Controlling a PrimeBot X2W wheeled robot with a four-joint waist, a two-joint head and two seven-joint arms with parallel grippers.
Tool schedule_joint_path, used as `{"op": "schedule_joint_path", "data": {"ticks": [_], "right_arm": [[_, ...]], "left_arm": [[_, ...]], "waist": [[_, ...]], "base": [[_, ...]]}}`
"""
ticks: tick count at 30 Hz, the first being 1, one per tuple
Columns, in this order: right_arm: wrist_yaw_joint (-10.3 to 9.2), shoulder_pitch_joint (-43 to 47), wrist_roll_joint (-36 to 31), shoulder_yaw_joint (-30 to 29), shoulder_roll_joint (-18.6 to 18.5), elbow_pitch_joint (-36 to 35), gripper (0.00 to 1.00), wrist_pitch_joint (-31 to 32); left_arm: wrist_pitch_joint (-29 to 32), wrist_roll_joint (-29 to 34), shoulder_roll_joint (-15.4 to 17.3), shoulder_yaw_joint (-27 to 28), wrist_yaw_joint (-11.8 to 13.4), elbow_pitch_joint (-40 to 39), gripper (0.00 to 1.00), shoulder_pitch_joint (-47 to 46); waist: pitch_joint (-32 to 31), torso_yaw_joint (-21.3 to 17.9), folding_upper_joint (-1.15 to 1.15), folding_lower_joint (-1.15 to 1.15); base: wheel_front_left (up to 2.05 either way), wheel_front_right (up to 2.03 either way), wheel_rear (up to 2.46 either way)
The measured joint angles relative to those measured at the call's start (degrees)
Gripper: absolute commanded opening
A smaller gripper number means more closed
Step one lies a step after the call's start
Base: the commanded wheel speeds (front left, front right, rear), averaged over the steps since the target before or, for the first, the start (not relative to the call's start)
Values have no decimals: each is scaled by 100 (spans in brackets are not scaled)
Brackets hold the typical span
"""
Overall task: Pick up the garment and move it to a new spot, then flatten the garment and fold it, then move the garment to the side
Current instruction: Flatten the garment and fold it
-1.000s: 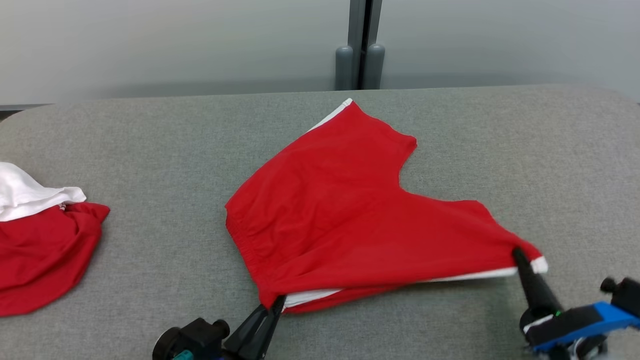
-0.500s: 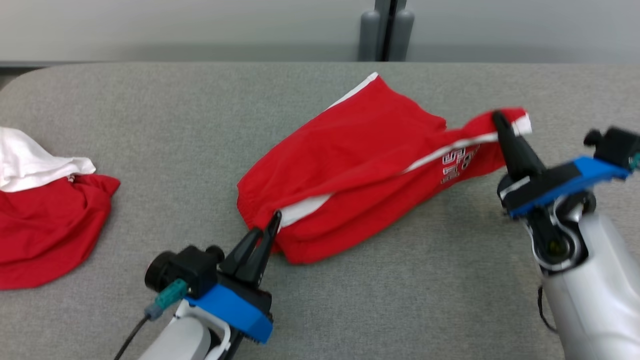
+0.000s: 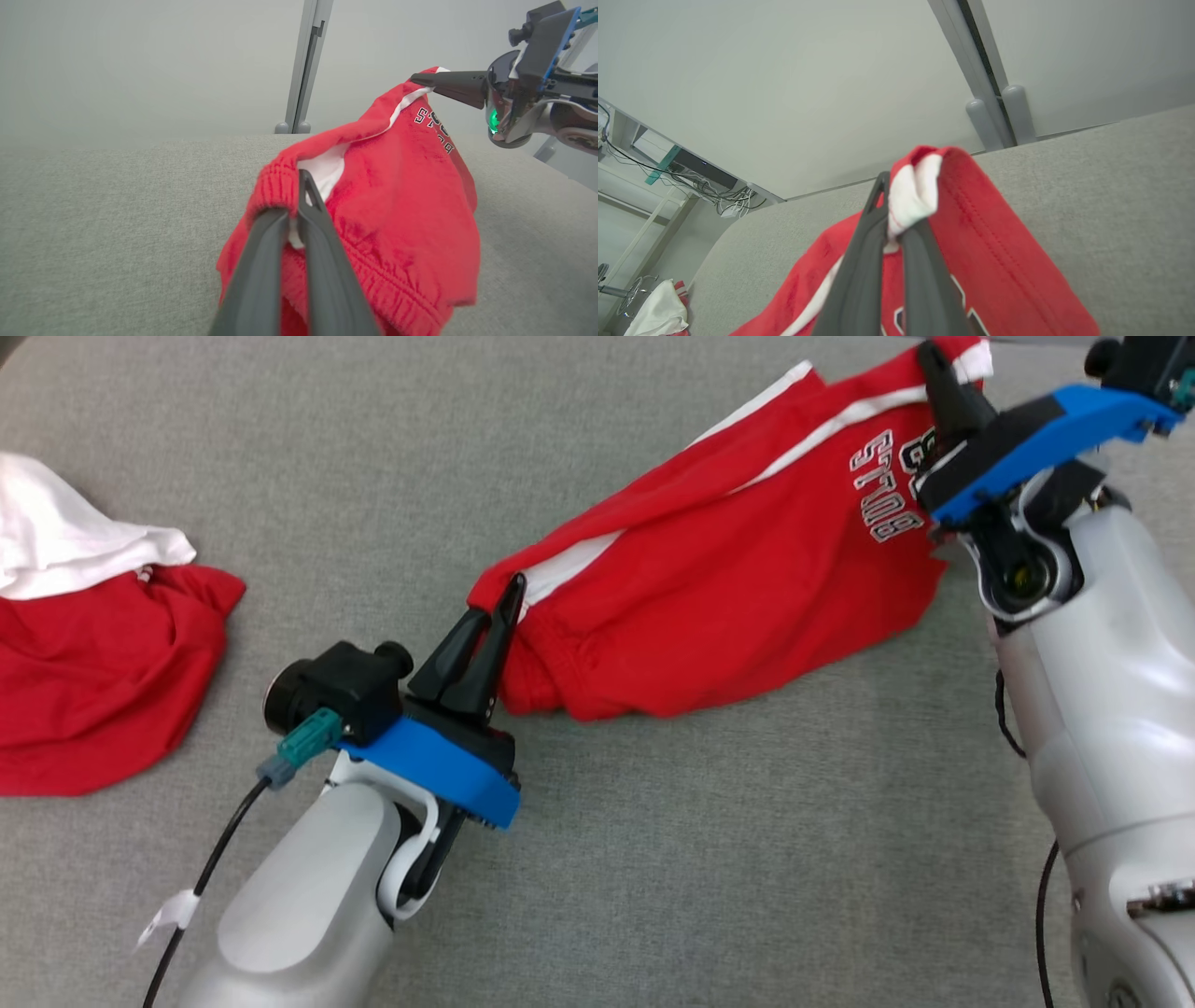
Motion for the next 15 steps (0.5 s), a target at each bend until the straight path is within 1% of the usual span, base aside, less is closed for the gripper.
{"op": "schedule_joint_path", "data": {"ticks": [4,8,9,10,11,12,13,14,15], "right_arm": [[0,-543,-190,45,80,588,0,-148],[0,-874,-357,81,101,1121,0,-326],[0,-931,-372,92,113,1225,41,-377],[0,-970,-380,114,126,1299,100,-417],[0,-999,-382,158,140,1370,100,-427],[0,-1009,-400,212,145,1418,100,-458],[0,-1009,-433,278,149,1450,100,-493],[0,-1007,-441,352,145,1457,100,-520],[0,-996,-442,444,136,1438,100,-547]], "left_arm": [[1,-13,-126,66,0,123,0,-214],[1,-5,-185,55,0,221,0,-319],[0,0,-199,54,0,237,0,-338],[0,-1,-218,56,0,274,0,-351],[0,0,-238,55,0,307,0,-352],[0,1,-253,63,0,332,45,-352],[0,23,-265,74,0,355,80,-352],[0,90,-268,78,0,375,100,-352],[0,149,-269,88,0,379,100,-349]], "waist": [[244,117,0,0],[417,231,0,0],[443,254,0,0],[462,271,1,0],[470,285,0,0],[463,289,1,0],[445,290,1,-1],[417,294,1,-1],[382,300,1,-1]], "base": [[0,0,0],[0,0,0],[0,0,0],[0,0,0],[0,0,0],[0,0,0],[0,0,0],[0,0,0],[0,0,0]]}}
